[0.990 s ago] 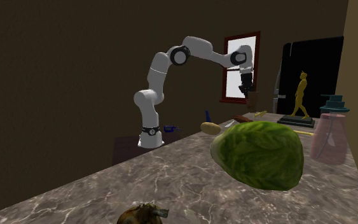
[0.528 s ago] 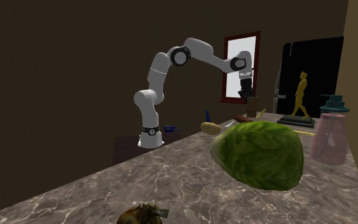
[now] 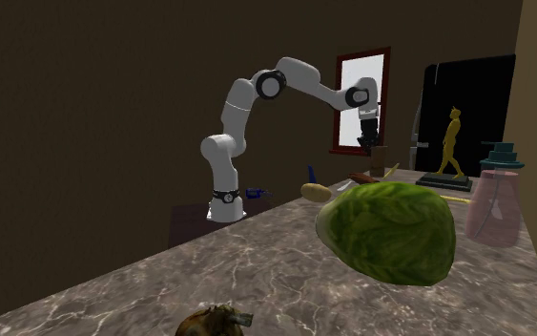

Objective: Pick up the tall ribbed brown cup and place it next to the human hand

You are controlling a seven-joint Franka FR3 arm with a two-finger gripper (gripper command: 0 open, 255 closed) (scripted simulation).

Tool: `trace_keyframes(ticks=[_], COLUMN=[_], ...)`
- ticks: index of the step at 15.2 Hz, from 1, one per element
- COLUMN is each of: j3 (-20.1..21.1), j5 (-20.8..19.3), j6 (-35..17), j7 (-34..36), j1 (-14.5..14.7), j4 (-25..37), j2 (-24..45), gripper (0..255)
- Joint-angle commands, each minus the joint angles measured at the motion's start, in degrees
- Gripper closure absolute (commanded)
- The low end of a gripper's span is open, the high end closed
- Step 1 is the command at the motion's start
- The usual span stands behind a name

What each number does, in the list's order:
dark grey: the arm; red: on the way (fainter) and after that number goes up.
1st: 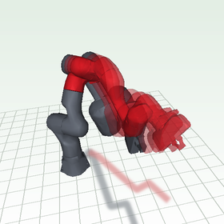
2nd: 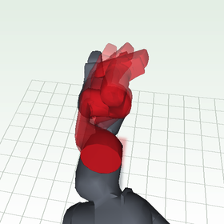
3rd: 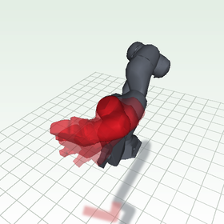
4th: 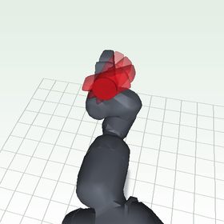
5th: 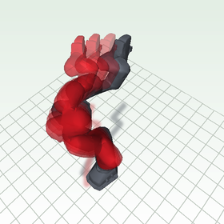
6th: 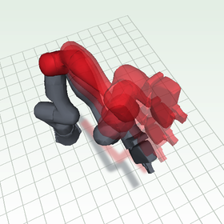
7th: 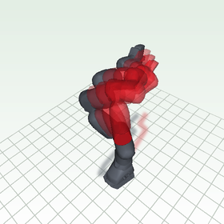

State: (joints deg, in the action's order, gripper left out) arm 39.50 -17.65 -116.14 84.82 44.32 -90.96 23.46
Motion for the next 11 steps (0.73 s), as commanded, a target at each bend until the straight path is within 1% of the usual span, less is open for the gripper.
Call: trace_keyframes(ticks=[1, 6, 10, 11], j3=[0.0, 0.0, 1.0, 1.0], j5=[0.0, 0.0, 2.0, 2.0], j6=[0.0, 0.0, 5.9, 5.9], j7=[0.0, 0.0, -1.3, -1.3], j1=[0.0, 0.0, -0.4, -0.4], j4=[0.0, 0.0, 4.0, 4.0], j2=[0.0, 0.0, -2.5, -2.5], gripper=[0, 0, 0, 0])
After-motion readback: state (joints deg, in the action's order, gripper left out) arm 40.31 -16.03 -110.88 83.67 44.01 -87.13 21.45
